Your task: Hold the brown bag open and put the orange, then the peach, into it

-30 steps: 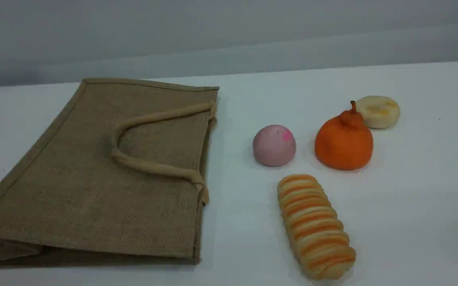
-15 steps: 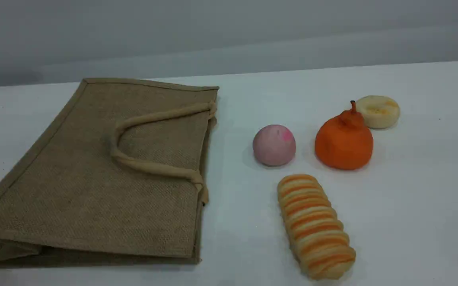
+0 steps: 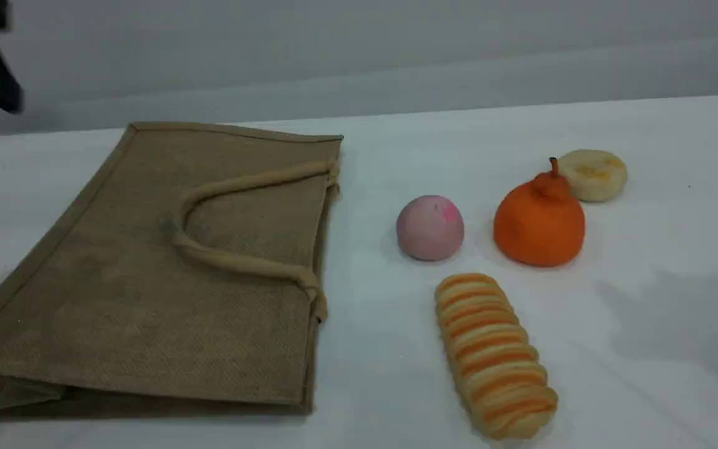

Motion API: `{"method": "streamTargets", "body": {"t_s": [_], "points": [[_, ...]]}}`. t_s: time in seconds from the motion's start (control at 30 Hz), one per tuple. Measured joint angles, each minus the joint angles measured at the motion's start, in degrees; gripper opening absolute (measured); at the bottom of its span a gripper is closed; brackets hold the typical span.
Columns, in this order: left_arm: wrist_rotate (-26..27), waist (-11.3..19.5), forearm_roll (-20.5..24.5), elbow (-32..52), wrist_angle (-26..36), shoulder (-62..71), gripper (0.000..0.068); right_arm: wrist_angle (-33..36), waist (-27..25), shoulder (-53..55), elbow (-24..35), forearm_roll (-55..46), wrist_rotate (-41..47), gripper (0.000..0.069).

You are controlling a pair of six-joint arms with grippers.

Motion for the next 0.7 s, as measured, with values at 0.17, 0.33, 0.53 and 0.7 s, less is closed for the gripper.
{"method": "streamTargets", "body": {"t_s": [0.17, 0.33, 0.53, 0.7], "points": [[3.46, 0.00, -4.57, -5.54, 0.39, 10.06, 0.0468, -3.09, 2.44, 8.38, -2.34, 0.71, 0.06, 0.0456], [7.47, -0.68, -8.93, -10.20, 1.00, 17.82, 0.0468, -3.67, 2.73, 13.23, -3.88, 0.96, -0.14, 0.0455], [8.62, -2.27, -10.93, -15.55, 1.50, 25.36, 0.0468, -4.02, 2.76, 14.33, -4.76, 1.43, -0.53, 0.0455], [8.68, -2.39, -11.94, -18.99, 1.97, 30.02, 0.0468, -4.02, 2.76, 14.33, -4.76, 1.43, -0.75, 0.0455]]}}
